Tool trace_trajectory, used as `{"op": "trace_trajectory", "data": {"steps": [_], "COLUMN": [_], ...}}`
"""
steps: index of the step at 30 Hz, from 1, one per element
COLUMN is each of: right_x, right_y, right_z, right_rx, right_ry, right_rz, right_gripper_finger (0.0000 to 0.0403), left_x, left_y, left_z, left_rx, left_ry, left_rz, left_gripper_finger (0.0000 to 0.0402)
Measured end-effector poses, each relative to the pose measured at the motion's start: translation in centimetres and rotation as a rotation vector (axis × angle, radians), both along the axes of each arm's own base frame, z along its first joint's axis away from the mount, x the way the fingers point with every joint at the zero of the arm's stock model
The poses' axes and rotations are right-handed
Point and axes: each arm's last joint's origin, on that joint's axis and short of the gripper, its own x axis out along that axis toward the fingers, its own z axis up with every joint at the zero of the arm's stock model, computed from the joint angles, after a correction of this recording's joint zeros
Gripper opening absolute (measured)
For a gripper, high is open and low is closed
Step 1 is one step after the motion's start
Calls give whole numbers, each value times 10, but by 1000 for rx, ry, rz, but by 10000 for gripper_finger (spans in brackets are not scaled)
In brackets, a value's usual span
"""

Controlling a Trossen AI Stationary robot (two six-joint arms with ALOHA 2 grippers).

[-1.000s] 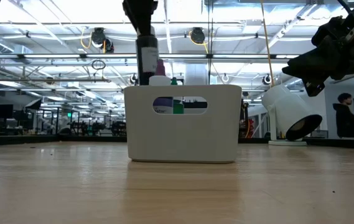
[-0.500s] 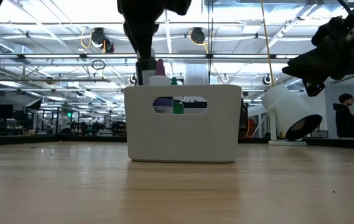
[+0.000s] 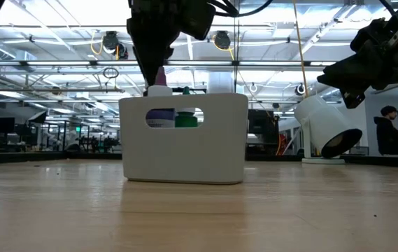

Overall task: Pick & Place food coloring
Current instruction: Put the large black food coloring bottle into the white bin

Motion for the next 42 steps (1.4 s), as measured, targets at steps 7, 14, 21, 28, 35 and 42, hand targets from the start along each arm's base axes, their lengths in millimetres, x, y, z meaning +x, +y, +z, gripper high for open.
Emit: {"op": "trace_trajectory", "data": {"steps": [7, 14, 21, 28, 35, 42], "right_x": [0, 0, 0, 0, 0, 0], "right_y": [0, 0, 0, 0, 0, 0], "right_z": [0, 0, 0, 0, 0, 0], "right_rx": [0, 0, 0, 0, 0, 0], "right_ry": [-1, 0, 0, 0, 0, 0], "right_rz": [0, 0, 0, 0, 0, 0], "right_gripper_finger": [77, 77, 77, 77, 77, 77], "left_x": [1, 1, 0, 1, 2, 2], "left_y": [0, 0, 6, 7, 7, 6], "left_z": [0, -9, -27, -29, -29, -30], "left_rx": [-2, -11, -51, -54, -58, -80], "left_ry": [-12, -11, 10, 5, -7, 2], "left_rz": [0, 2, 19, 16, 17, 31], "left_gripper_finger": [119, 119, 119, 119, 119, 230]}}
